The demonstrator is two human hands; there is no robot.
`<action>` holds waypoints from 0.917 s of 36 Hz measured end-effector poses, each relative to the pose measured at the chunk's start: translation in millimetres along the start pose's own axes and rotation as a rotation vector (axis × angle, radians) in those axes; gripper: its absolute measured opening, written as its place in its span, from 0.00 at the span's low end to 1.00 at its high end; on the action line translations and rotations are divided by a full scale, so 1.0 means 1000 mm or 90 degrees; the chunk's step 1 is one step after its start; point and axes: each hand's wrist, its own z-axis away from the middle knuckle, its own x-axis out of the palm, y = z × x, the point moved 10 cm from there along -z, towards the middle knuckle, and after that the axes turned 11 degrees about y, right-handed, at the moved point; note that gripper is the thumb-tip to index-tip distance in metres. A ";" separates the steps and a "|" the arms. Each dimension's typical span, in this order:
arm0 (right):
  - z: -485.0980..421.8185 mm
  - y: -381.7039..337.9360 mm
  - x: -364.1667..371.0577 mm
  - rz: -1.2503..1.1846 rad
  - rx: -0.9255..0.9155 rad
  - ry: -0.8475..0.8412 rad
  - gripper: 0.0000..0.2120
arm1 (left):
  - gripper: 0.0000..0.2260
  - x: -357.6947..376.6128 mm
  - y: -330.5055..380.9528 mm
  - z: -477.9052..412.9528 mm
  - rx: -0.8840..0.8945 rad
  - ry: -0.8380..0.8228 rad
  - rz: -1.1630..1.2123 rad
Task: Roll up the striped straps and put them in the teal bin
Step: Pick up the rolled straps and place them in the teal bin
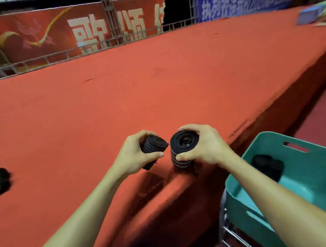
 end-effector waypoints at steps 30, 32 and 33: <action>0.134 0.313 -0.150 0.046 0.607 0.363 0.39 | 0.27 0.283 0.052 0.039 0.113 -0.239 0.076; 0.140 0.322 -0.147 0.046 0.642 0.368 0.40 | 0.28 0.284 0.051 0.037 0.094 -0.229 0.098; 0.143 0.326 -0.146 0.047 0.657 0.372 0.40 | 0.28 0.286 0.052 0.036 0.088 -0.226 0.105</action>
